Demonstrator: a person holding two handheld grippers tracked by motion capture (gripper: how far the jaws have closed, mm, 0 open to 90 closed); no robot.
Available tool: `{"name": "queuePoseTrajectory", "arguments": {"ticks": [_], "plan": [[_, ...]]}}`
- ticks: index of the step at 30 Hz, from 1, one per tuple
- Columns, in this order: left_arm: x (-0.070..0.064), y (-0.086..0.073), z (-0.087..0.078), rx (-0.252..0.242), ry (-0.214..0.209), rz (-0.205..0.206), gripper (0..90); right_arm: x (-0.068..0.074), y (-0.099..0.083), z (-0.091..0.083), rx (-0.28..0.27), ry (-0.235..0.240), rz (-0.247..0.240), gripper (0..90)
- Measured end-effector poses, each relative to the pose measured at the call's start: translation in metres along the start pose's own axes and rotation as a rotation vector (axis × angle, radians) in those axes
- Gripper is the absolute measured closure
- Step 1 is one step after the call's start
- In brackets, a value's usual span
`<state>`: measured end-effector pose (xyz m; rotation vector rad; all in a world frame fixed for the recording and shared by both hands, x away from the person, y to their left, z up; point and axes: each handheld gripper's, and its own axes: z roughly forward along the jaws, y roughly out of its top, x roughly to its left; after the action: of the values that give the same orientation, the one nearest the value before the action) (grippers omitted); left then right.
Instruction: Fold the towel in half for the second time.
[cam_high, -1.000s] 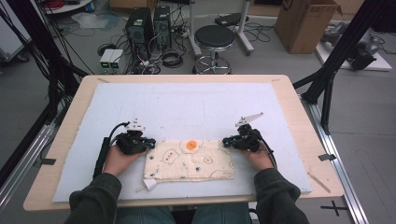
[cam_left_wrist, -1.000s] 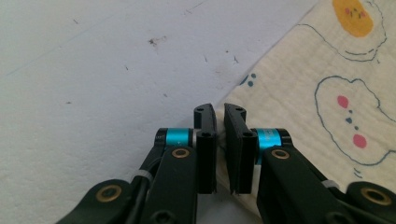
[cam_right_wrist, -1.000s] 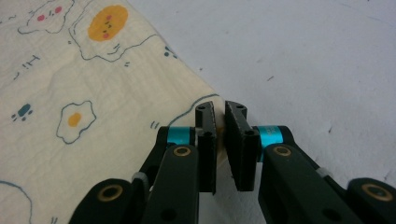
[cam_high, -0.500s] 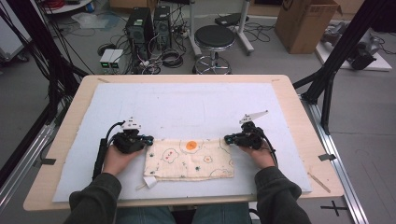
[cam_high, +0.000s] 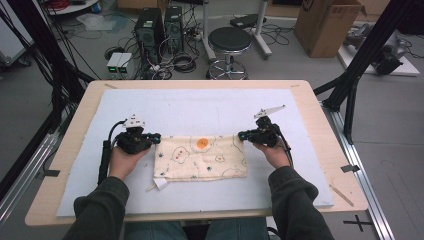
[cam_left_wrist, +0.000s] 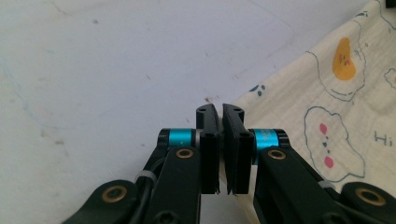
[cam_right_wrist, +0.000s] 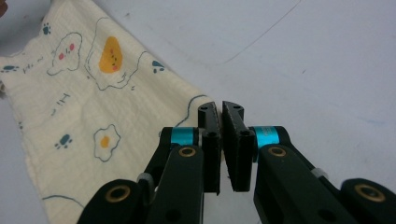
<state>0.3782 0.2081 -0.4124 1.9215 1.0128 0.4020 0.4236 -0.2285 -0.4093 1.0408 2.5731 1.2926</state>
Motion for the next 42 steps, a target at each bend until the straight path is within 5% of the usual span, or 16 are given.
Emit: {"name": "queuePoseTrajectory", "arguments": {"ticks": [10, 14, 19, 42], "plan": [[0.013, 0.008, 0.011, -0.043, 0.051, -0.049, 85.2, -0.019, 0.024, 0.01, -0.028, -0.021, 0.077, 86.2], [0.012, 0.004, 0.021, -0.003, 0.068, -0.025, 85.0, -0.026, 0.019, 0.022, -0.003, -0.035, 0.111, 86.1], [0.012, 0.004, 0.021, -0.009, 0.069, -0.011, 84.8, -0.029, 0.016, 0.026, -0.013, -0.032, 0.134, 86.1], [-0.004, -0.003, -0.001, -0.06, 0.038, 0.086, 84.3, -0.004, 0.015, 0.004, -0.059, 0.015, 0.025, 85.8]]}}
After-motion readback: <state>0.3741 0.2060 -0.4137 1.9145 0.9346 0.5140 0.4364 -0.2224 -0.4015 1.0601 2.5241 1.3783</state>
